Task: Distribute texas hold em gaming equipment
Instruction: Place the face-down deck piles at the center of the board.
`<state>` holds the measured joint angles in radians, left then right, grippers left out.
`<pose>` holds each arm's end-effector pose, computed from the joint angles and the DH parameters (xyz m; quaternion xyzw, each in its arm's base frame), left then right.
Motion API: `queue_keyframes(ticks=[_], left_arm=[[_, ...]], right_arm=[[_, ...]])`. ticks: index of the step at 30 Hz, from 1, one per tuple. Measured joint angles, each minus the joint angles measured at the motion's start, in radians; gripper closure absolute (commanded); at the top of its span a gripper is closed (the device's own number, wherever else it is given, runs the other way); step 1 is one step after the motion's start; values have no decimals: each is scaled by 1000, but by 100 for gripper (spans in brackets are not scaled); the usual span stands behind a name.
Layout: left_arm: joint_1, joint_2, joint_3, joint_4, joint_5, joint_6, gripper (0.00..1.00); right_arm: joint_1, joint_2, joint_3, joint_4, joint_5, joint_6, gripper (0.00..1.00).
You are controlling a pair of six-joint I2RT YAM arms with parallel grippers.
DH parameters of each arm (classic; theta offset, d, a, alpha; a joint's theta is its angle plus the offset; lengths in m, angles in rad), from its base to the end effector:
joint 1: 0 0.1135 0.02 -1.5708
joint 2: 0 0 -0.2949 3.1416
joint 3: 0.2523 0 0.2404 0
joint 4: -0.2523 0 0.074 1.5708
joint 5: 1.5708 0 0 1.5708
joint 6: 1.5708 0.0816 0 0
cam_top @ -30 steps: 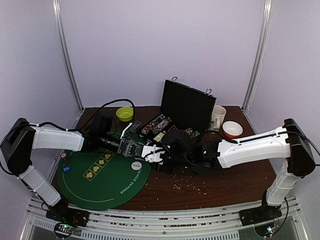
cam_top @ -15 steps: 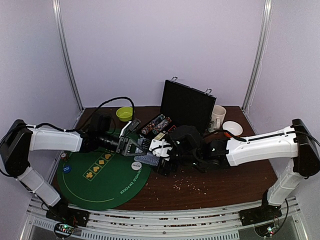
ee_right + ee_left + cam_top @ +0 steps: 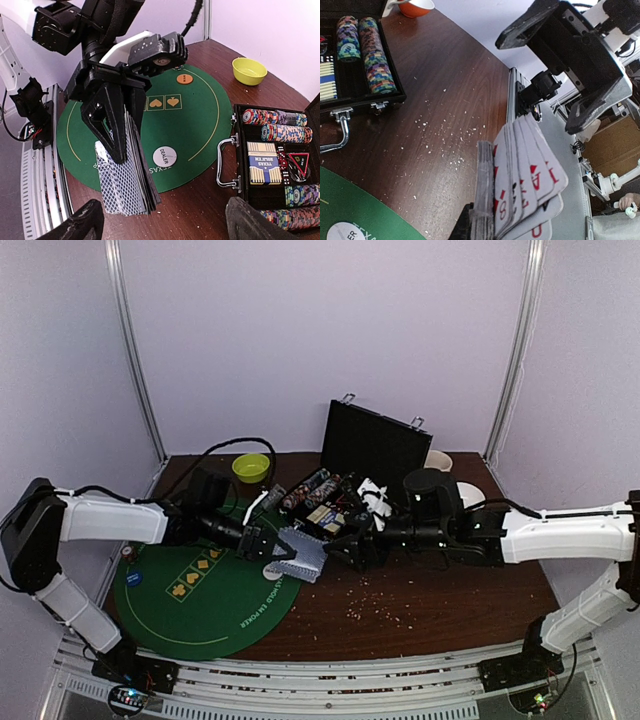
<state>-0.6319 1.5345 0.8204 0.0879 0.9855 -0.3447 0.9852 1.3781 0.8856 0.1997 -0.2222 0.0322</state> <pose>0.2188 -0.2445 0.2313 0.3253 0.7457 -0.5601 0.1563 0.1752 0.2967 0.3014 -0.4247 0.6786 0.3664 0.4743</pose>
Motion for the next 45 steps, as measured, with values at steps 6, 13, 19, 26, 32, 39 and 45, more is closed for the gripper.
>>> queue_keyframes(ticks=[6,13,19,26,32,39,45], left_arm=[[-52,122,26,-12,-6,40,100],[-134,325,128,-14,-15,40,100],[-179,466,219,-27,-38,31,100],[-187,530,306,-76,-43,34,90],[-187,570,368,-148,-46,72,79],[-187,594,399,-217,-92,112,69],[-188,597,426,-244,-113,132,57]], right_arm=[[3,47,37,-90,-11,52,23],[2,47,12,-151,36,104,23],[-4,27,-4,-266,61,151,25],[-4,69,-43,-304,73,198,32],[-13,148,-43,-274,100,196,38],[-49,183,-43,-246,104,159,48],[-51,216,-43,-200,71,142,56]])
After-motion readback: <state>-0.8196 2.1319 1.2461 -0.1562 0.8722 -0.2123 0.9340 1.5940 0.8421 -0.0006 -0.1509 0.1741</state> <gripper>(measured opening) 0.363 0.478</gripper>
